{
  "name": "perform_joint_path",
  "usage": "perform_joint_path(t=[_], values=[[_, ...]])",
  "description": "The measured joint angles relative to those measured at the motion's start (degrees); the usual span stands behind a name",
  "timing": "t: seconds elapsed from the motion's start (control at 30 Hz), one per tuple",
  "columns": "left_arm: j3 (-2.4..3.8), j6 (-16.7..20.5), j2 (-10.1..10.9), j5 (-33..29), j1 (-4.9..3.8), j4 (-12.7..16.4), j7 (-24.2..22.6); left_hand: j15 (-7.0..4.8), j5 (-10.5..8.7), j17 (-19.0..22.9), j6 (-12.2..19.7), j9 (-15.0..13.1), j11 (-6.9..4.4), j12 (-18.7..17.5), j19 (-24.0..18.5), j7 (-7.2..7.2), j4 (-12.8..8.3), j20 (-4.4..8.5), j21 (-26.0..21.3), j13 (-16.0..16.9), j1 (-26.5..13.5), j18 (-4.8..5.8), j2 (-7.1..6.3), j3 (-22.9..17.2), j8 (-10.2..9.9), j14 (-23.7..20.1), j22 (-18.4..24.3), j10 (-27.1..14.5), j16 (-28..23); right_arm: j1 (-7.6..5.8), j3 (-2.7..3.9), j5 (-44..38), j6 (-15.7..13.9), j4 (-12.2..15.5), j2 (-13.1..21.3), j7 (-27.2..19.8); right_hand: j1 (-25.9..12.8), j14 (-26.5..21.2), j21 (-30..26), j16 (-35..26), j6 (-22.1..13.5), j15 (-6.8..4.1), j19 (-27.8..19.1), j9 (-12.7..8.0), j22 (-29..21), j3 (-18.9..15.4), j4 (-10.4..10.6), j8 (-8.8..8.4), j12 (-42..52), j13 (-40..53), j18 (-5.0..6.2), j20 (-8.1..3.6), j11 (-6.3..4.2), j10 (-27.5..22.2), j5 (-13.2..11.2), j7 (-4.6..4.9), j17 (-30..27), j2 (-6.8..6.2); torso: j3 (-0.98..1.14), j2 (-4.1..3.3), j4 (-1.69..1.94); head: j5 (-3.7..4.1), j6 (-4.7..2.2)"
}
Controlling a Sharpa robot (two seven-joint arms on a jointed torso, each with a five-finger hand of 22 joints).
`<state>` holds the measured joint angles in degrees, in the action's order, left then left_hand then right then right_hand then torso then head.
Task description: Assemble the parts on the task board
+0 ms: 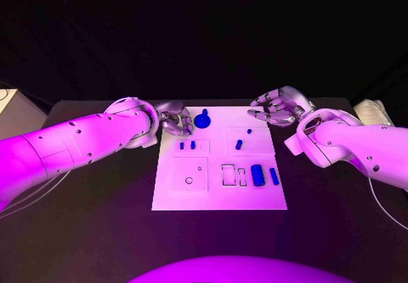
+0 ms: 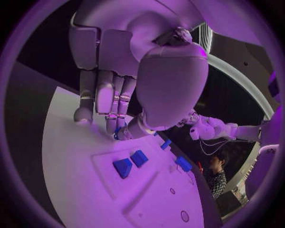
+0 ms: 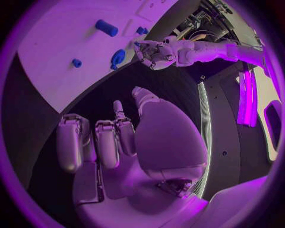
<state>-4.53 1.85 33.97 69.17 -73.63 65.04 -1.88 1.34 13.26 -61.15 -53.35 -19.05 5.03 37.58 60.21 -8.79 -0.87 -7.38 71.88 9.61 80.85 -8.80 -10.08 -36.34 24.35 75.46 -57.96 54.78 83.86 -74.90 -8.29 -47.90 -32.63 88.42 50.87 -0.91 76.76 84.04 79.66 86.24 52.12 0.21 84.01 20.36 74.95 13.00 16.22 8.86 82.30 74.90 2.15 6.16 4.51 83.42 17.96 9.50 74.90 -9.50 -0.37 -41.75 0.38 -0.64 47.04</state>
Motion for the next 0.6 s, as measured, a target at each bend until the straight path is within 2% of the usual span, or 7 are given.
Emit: perform_joint_path(t=[0.6], values=[[-0.36, -0.5, -0.5, -0.3, -0.2, -0.3, 0.1, 0.0, 0.0, 0.2, -0.6, -0.3, -0.41, -0.1, 0.2, 0.23, -0.2, 0.2, 0.0, 0.1, -0.5, 0.0, -0.49, 0.2, -0.3, 0.0, 0.1, 0.4, 0.0, 0.01, 0.0, 0.0, 0.0, 0.0, 0.0, 0.0, 0.0, 0.0, 0.0, 0.0, 0.0, 0.0, 0.0, 0.0, 0.0, 0.0, 0.0, 0.0, 0.0, 0.0, 0.0, 0.0, 0.0, 0.0, 0.0, 0.0, 0.0, 0.0, -0.03, -0.01, -0.01, 0.14, 0.25]])
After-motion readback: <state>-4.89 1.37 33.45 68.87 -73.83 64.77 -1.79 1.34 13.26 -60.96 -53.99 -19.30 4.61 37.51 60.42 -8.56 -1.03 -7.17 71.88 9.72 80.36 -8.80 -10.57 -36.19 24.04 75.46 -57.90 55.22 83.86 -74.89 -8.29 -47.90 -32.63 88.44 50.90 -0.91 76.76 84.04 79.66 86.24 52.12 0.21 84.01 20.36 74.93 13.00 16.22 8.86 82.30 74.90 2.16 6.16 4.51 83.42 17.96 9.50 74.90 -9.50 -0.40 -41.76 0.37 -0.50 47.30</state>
